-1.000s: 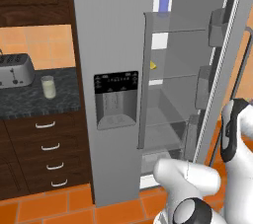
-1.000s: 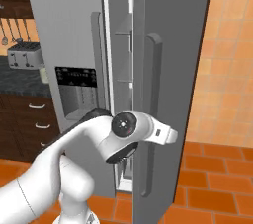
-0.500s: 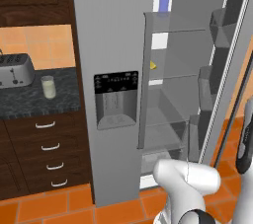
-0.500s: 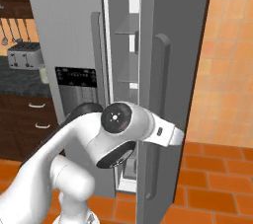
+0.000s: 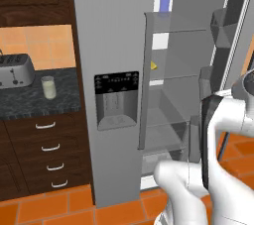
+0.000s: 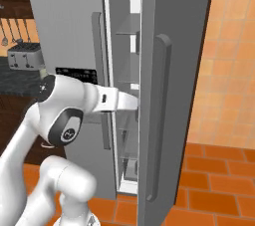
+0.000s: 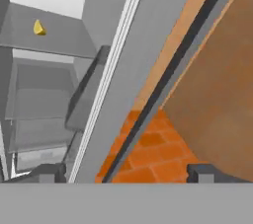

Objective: Grab a lemon wedge from the fridge and one ice cube from the ice bowl, and put them in the glass of lemonade.

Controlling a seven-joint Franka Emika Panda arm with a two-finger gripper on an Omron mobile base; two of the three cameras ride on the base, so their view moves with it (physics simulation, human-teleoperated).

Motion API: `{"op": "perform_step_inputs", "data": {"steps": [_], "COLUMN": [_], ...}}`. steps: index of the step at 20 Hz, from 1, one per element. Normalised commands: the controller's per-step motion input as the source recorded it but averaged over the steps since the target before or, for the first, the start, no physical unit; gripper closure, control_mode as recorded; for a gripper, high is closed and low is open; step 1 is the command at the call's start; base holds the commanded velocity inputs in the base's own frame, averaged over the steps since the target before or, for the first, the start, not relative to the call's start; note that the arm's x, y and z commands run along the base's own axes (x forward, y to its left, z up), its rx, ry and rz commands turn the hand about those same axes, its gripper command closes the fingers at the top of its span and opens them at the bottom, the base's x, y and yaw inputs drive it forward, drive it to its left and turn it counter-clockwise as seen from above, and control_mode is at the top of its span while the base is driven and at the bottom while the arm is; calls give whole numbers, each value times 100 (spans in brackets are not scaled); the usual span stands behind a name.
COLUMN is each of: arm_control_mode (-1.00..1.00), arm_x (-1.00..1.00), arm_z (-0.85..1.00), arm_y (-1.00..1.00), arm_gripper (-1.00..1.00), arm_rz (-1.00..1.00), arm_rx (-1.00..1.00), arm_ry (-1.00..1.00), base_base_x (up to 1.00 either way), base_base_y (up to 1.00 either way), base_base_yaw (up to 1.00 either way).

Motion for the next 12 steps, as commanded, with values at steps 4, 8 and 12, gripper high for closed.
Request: {"op": "perform_step_inputs", "data": {"steps": [4,8,12], "arm_control_mode": [-100,-100,-100], "arm_x": [87,99,84], "arm_z": [0,0,-2], "arm_y": [99,72,22], "arm_gripper": [-100,-100,-100], "arm_rz": [-2,-8,-12], "arm_rx": [-30,-20,-18], "arm_ry": [15,20,21], "base_base_x": [0,0,0], "base_base_y": [0,0,0], "base_base_yaw": [0,0,0]}}
